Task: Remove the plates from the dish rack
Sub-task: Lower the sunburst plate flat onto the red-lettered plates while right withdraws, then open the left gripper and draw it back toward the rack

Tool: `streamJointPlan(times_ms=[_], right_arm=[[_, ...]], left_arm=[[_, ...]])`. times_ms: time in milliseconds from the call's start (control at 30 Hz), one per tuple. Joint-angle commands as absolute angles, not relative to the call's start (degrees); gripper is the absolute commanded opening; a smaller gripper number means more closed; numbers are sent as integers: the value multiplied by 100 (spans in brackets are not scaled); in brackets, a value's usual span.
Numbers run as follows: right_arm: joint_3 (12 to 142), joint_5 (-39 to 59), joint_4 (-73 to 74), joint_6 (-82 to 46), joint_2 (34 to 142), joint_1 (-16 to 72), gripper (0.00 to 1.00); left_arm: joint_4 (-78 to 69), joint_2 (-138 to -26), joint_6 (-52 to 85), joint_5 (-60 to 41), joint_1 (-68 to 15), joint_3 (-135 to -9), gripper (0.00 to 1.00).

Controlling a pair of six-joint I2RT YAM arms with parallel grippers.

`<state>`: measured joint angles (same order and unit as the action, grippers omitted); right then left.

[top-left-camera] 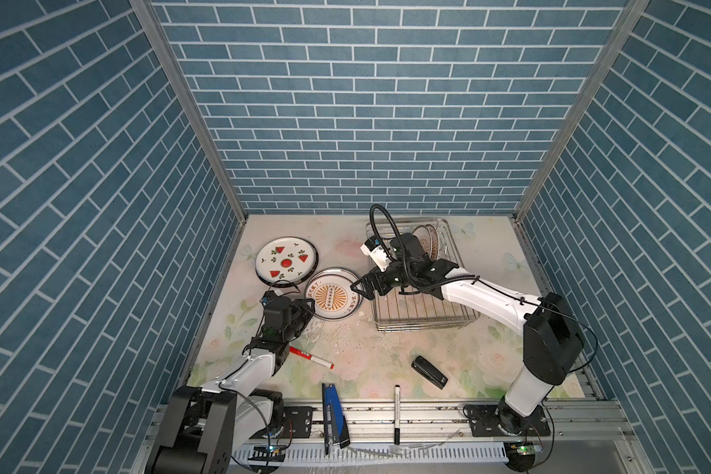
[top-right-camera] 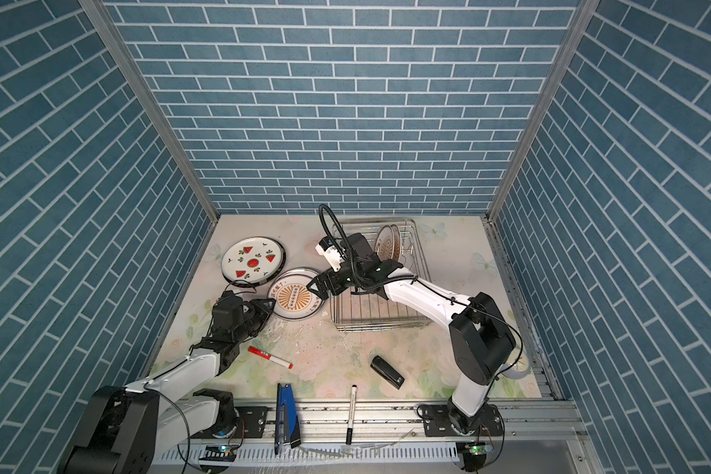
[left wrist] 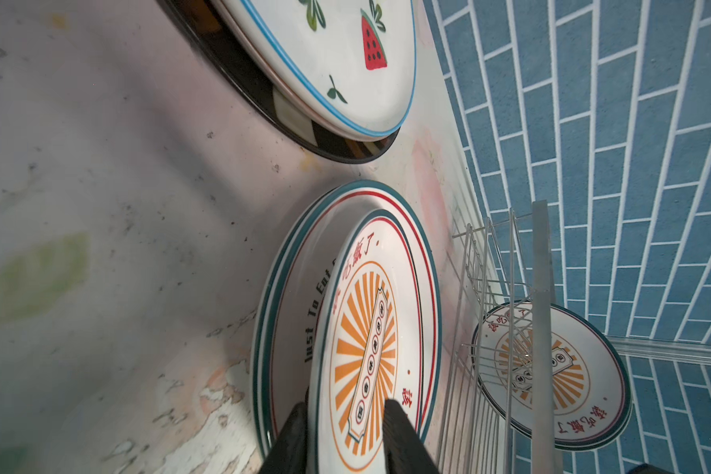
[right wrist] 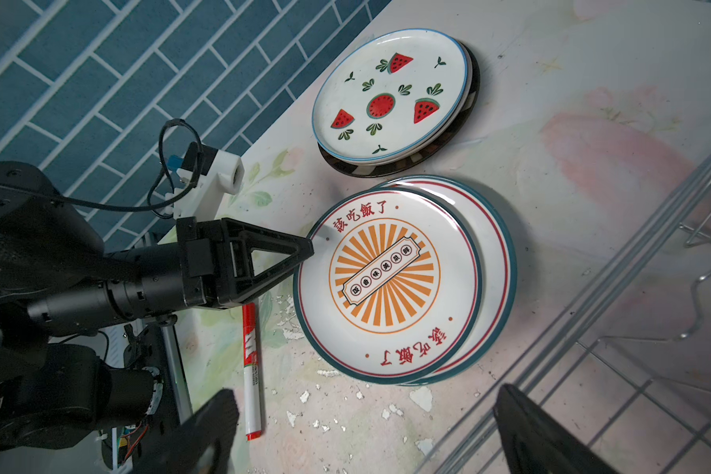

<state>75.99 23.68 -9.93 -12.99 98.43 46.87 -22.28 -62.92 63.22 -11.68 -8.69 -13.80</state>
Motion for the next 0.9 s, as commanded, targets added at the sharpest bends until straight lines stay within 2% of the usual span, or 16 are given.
streamJointPlan(times_ms=[0, 367, 600, 867], right_arm=[[7651, 2386, -1082, -1115, 9668, 4728, 98], [7576, 2382, -1097, -1107, 9571, 4724, 98], [7628, 2379, -1124, -1117, 9648, 4729, 99], [7638, 2364, -1138, -1108, 9701, 4728, 98]], left_arm=[[-2153, -6327, 6179, -1169, -835, -1412, 34], [-2193, -6685, 6086, -1117, -842, -1490, 34], [-1550, -6322, 5890, -695, -878, -1607, 34], [-1809, -6414, 5931, -793, -888, -1577, 34]])
